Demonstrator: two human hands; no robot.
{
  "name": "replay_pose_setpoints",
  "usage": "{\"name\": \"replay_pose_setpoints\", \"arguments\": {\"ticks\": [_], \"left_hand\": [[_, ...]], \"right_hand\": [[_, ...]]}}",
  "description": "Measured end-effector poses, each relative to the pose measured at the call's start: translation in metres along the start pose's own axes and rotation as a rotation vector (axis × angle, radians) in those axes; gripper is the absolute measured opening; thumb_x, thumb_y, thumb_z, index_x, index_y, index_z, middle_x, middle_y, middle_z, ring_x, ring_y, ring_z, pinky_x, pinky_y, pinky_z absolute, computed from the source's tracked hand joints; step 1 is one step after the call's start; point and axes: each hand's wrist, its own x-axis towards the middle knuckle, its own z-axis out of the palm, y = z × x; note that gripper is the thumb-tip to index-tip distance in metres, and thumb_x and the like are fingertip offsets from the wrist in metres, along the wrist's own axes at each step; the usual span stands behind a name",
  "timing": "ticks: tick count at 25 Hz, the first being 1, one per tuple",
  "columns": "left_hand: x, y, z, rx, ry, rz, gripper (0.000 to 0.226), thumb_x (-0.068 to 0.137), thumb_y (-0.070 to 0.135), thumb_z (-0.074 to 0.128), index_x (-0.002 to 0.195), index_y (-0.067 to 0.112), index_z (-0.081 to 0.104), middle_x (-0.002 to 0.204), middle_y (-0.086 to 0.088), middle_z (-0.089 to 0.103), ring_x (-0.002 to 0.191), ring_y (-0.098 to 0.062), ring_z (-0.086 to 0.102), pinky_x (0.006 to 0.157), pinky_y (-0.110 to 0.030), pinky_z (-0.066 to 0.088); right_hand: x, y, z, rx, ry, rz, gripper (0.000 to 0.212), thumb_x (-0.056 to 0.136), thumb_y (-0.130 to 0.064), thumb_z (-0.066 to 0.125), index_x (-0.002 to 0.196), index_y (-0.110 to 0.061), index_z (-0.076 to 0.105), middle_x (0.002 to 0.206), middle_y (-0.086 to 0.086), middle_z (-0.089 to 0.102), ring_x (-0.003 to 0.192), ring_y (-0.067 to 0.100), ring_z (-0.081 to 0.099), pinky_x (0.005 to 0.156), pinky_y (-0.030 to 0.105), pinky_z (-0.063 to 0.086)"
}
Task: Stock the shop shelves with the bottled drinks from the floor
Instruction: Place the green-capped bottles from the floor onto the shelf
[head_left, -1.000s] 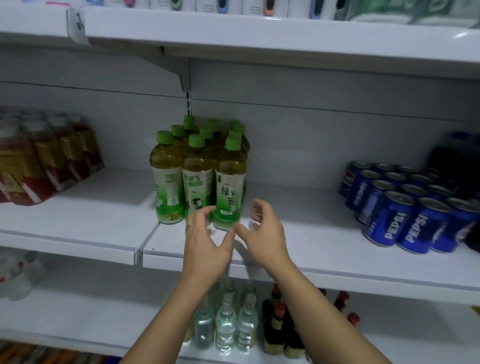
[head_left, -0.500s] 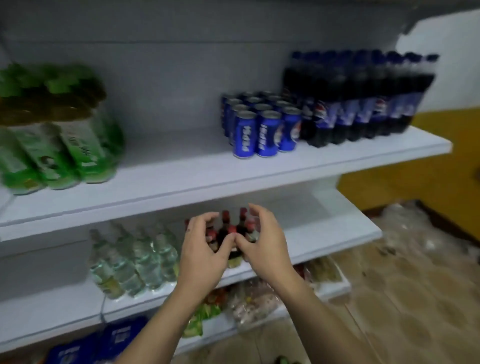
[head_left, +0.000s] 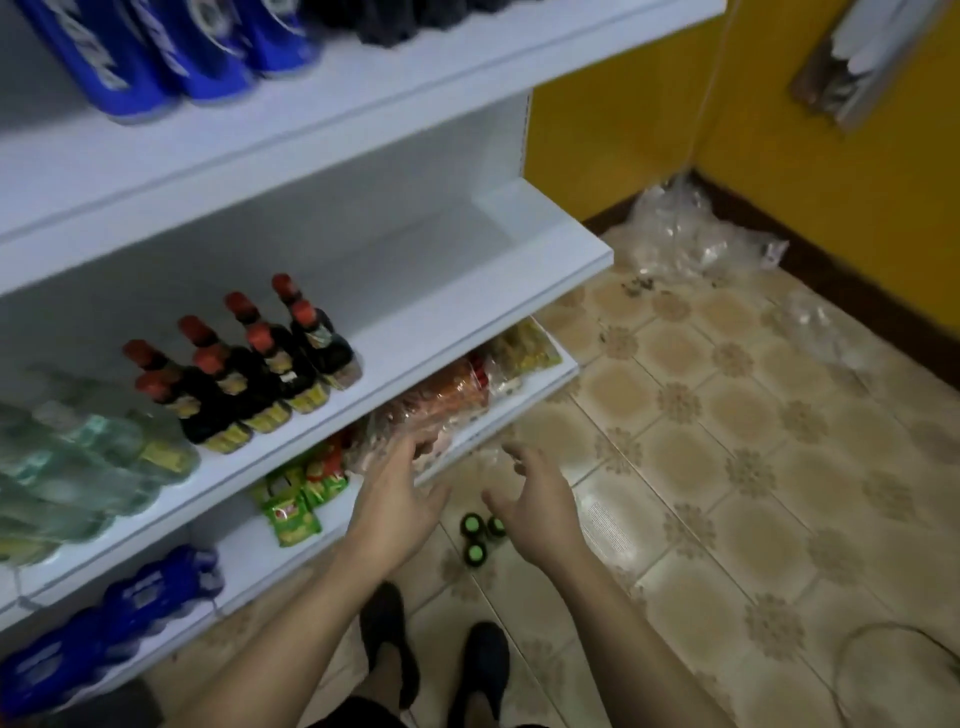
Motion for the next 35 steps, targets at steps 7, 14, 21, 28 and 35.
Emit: {"name": "replay_pose_setpoints", "arguments": {"ticks": [7, 14, 21, 28, 35], "left_hand": [[0.043, -0.079, 0.096, 0.0, -0.262, -0.178, 0.053, 0.085, 0.022, 0.071, 0.132, 0.019, 0.048, 0.127, 0.001, 0.053, 0.122, -0.014, 0.048, 0.1, -0.027, 0.041], [0.08, -0.219, 0.194, 0.07, -0.442, -0.278, 0.051, 0.087, 0.023, 0.066, 0.133, 0.024, 0.045, 0.127, 0.002, 0.051, 0.122, -0.015, 0.044, 0.094, -0.029, 0.04], [0.087, -0.341, 0.27, 0.148, -0.579, -0.293, 0.047, 0.089, 0.022, 0.064, 0.133, 0.023, 0.047, 0.122, 0.003, 0.052, 0.117, -0.016, 0.047, 0.094, -0.033, 0.044], [0.101, -0.392, 0.326, 0.159, -0.638, -0.254, 0.052, 0.087, 0.019, 0.066, 0.135, 0.025, 0.045, 0.123, 0.0, 0.054, 0.116, -0.018, 0.049, 0.095, -0.041, 0.047], [0.108, -0.418, 0.378, 0.142, -0.648, -0.233, 0.057, 0.087, 0.019, 0.068, 0.137, 0.027, 0.043, 0.124, 0.002, 0.054, 0.119, -0.014, 0.048, 0.098, -0.038, 0.046]], "right_hand": [[0.046, 0.1, 0.055, -0.135, -0.126, 0.243, 0.059, 0.087, -0.032, 0.071, 0.14, -0.024, 0.045, 0.138, -0.003, 0.046, 0.118, 0.017, 0.056, 0.092, 0.032, 0.049], [0.113, 0.202, 0.18, -0.233, -0.325, 0.429, 0.053, 0.092, -0.037, 0.063, 0.138, -0.02, 0.044, 0.125, 0.005, 0.058, 0.111, 0.023, 0.058, 0.084, 0.031, 0.045], [0.154, 0.299, 0.276, -0.297, -0.354, 0.575, 0.057, 0.093, -0.035, 0.062, 0.142, -0.017, 0.04, 0.132, 0.008, 0.053, 0.118, 0.028, 0.055, 0.089, 0.034, 0.047], [0.188, 0.355, 0.341, -0.392, -0.392, 0.481, 0.052, 0.094, -0.028, 0.059, 0.14, -0.018, 0.035, 0.131, 0.011, 0.043, 0.108, 0.031, 0.057, 0.071, 0.034, 0.043], [0.205, 0.407, 0.381, -0.435, -0.336, 0.348, 0.04, 0.094, -0.012, 0.054, 0.133, -0.018, 0.044, 0.122, 0.014, 0.044, 0.105, 0.032, 0.055, 0.075, 0.037, 0.047]]}}
